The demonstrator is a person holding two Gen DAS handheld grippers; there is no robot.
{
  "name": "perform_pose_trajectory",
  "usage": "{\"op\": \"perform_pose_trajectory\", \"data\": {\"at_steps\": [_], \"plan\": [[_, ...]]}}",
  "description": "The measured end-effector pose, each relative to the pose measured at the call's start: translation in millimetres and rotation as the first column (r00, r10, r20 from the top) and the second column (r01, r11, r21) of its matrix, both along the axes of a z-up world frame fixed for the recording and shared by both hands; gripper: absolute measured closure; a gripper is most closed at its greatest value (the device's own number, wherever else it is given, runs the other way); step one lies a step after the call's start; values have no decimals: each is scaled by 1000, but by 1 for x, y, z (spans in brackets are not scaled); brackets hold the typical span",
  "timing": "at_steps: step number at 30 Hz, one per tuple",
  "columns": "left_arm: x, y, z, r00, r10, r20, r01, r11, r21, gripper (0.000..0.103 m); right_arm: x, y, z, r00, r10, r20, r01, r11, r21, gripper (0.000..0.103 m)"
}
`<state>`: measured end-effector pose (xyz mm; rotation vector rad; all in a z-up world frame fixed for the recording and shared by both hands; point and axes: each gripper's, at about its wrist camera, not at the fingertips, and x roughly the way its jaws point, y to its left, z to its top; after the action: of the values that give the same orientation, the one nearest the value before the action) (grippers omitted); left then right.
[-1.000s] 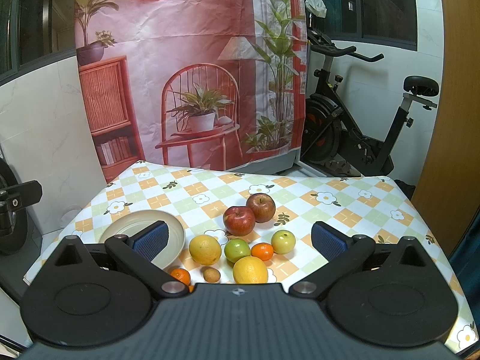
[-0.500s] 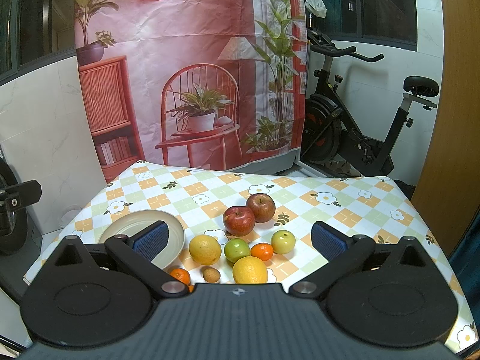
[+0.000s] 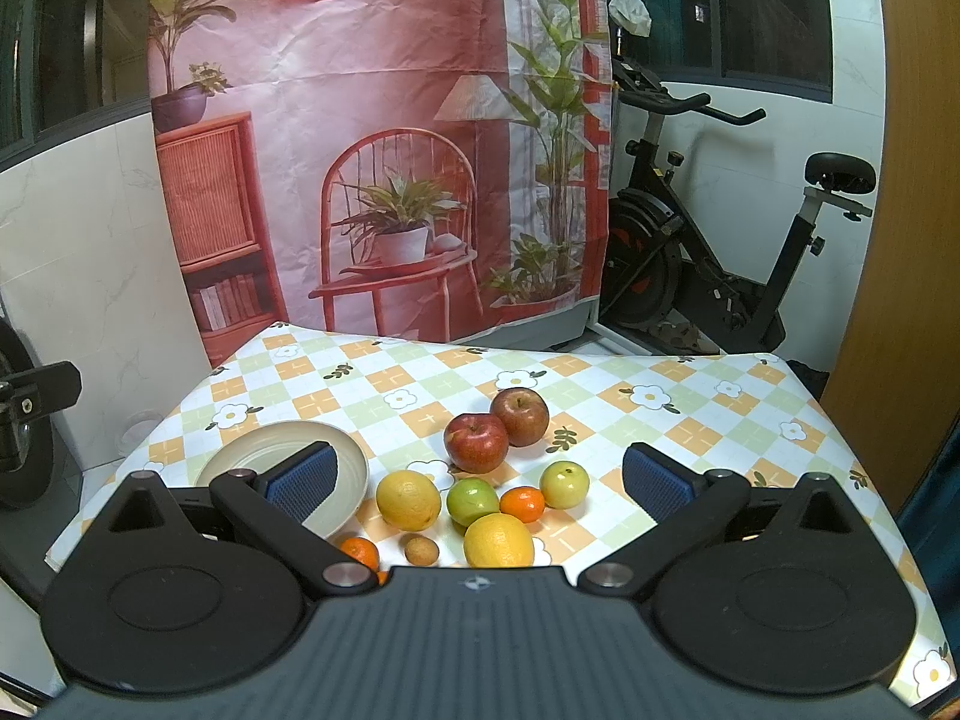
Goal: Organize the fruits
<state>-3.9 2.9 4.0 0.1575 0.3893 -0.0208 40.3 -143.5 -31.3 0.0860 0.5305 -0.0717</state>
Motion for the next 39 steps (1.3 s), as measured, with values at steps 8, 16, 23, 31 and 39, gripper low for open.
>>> {"op": "perform_pose_trajectory", "data": {"at_steps": [8, 16, 23, 31, 39], "plan": [[10, 8, -1, 999, -21, -24, 20, 999, -43, 1, -3, -14, 6, 999, 6, 31, -6, 1000, 6, 0], [33, 13, -11, 1000, -30, -1, 30, 995, -93, 2, 6, -43, -5, 985, -31, 167, 32, 999, -8, 0], [60, -7, -35, 996, -92, 13, 93, 995, -46, 5, 15, -75, -32, 963, -85, 254, 66, 994, 83, 0], [94, -7, -75, 983, -140, -120, 126, 985, -117, 13, 21, -86, -73, 960, -80, 268, 54, 993, 101, 0], [103, 8, -112, 985, -97, -141, 69, 979, -192, 14, 26, -83, -110, 986, -18, 168, 8, 998, 61, 0]]}}
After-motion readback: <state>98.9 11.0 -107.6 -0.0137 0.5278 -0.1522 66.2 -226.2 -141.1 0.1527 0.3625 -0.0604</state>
